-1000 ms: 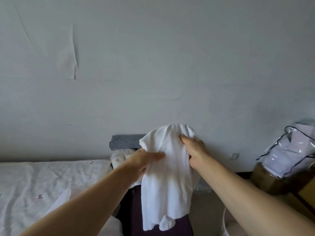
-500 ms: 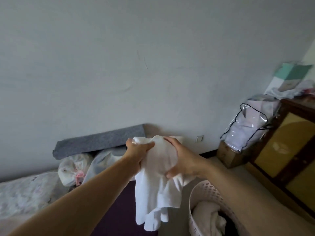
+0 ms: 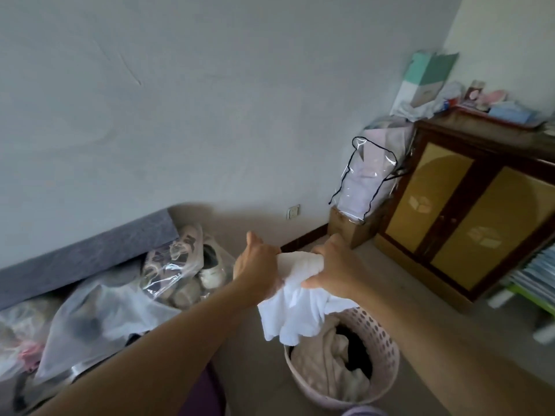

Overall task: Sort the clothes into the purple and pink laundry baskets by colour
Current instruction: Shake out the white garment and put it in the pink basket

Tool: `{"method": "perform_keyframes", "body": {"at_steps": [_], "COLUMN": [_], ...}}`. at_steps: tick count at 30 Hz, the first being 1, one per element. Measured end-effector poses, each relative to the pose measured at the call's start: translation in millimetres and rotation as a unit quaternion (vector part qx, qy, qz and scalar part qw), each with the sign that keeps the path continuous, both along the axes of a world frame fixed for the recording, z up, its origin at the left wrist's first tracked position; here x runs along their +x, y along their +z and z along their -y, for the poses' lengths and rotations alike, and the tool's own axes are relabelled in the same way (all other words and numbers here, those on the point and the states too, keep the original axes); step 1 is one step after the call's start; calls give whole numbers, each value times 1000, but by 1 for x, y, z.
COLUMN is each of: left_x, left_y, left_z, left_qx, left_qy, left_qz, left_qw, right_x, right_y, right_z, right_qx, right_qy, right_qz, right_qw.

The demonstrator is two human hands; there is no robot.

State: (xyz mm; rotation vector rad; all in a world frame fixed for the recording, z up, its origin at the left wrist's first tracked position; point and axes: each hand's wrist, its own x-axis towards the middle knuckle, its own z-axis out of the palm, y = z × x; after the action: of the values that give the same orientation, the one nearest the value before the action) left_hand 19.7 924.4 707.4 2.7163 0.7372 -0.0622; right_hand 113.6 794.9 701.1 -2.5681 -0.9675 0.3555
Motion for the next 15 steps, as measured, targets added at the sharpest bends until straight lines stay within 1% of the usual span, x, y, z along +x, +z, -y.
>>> {"method": "perform_keyframes", "body": {"at_steps": [2, 4, 6, 8, 11, 15], "left_x": [21, 40, 63, 79, 102, 126], "left_y": [-10, -20, -35, -49, -72, -92], "left_z": [10, 21, 35, 44, 56, 67], "left_qx": [62, 102, 88, 67, 45, 11], "left_qy": [-50, -92, -102, -107, -111, -107], "left_qz": [-2, -6, -15, -17, 9, 45], "left_qw": [997, 991, 991, 992, 993, 993], "right_x": [14, 26, 40, 52, 72, 94], "right_y": [-8, -16, -27, -37, -56, -81], "right_z": [15, 28, 45, 56, 67, 74], "right_qx": [-25, -27, -27, -44, -50, -37], "right_qy": [-14, -35, -67, -86, -107, -137], "right_qz": [14, -5, -39, -53, -55, -30], "right_qw": [999, 999, 997, 994, 991, 989]}}
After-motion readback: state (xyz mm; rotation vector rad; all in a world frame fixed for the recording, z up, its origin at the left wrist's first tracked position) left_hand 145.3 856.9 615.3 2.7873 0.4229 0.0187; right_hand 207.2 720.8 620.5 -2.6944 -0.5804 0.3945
